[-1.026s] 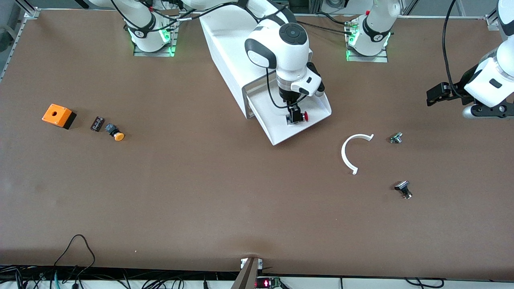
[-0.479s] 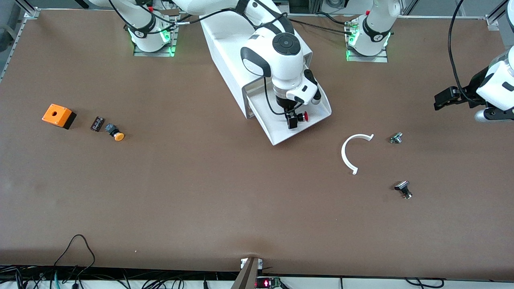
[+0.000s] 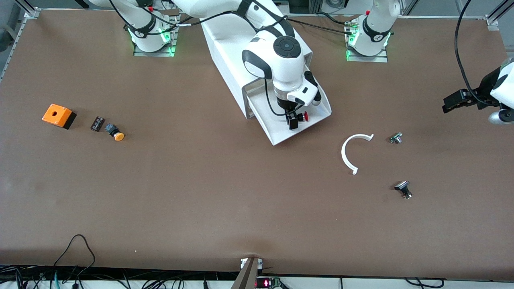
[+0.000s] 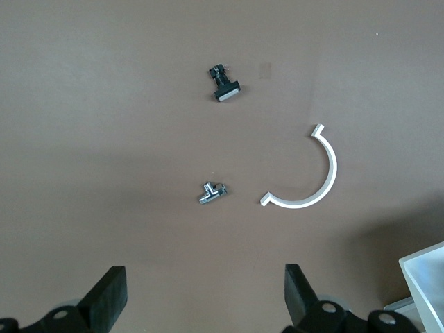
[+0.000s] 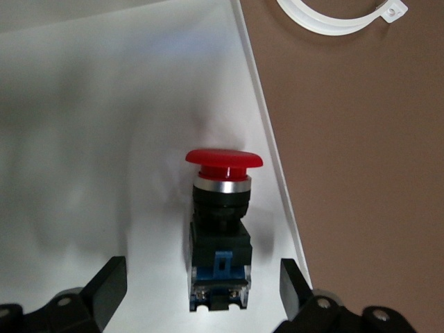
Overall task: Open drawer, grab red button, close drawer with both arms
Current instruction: 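Lift the red button out of the drawer with the right gripper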
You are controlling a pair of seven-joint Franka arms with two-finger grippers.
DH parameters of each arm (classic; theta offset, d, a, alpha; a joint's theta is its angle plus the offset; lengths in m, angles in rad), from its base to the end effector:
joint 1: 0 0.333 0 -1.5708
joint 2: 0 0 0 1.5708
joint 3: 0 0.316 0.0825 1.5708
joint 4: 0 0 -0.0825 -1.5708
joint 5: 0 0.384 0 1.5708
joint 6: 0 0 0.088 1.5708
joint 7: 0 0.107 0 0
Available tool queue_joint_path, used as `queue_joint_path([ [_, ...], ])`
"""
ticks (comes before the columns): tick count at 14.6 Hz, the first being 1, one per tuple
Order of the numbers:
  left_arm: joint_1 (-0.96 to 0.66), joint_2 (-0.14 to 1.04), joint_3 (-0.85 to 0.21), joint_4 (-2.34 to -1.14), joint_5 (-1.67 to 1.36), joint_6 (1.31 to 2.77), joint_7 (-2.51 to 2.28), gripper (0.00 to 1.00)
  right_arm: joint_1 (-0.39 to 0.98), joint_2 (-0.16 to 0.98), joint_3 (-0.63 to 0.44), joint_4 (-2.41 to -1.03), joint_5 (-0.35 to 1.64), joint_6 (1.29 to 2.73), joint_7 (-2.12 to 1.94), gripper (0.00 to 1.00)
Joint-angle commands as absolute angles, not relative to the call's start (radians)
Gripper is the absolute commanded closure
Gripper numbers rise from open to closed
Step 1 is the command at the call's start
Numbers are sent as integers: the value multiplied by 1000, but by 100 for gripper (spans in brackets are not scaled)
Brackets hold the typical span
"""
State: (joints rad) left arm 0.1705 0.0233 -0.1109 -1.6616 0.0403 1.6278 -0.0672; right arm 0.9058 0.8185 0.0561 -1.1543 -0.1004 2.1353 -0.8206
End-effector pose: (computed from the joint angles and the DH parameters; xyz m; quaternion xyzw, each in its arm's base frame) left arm 0.5612 0.0382 0.5735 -0.9975 -0.0616 0.0284 0.0189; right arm 0.4589 0.6270 0.3237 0.6161 0.7830 0.0832 0.0189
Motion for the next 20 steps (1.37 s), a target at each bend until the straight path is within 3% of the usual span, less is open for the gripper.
queue_joint_path([
  [1, 193, 49, -121, -1617, 23, 1620, -58, 0, 903, 838, 67, -1120, -80, 2134, -841, 14],
  [3, 190, 51, -124, -1608, 23, 1621, -60, 0, 905, 838, 69, -1120, -78, 2134, -839, 31],
  [4, 190, 51, -126, -1608, 21, 1621, -58, 0, 905, 838, 69, -1120, -77, 2132, -841, 48],
  [5, 189, 51, -127, -1608, 25, 1621, -58, 0, 908, 838, 69, -1120, -78, 2134, -839, 58],
  [9, 187, 51, -127, -1608, 28, 1621, -58, 0, 916, 833, 71, -1118, -78, 2134, -825, 74],
  [10, 187, 51, -129, -1608, 28, 1621, -58, 0, 919, 827, 72, -1118, -78, 2131, -821, 81],
  [20, 190, 51, -127, -1608, 23, 1621, -58, 0, 845, 661, 25, -1066, -71, 1994, -611, 83],
])
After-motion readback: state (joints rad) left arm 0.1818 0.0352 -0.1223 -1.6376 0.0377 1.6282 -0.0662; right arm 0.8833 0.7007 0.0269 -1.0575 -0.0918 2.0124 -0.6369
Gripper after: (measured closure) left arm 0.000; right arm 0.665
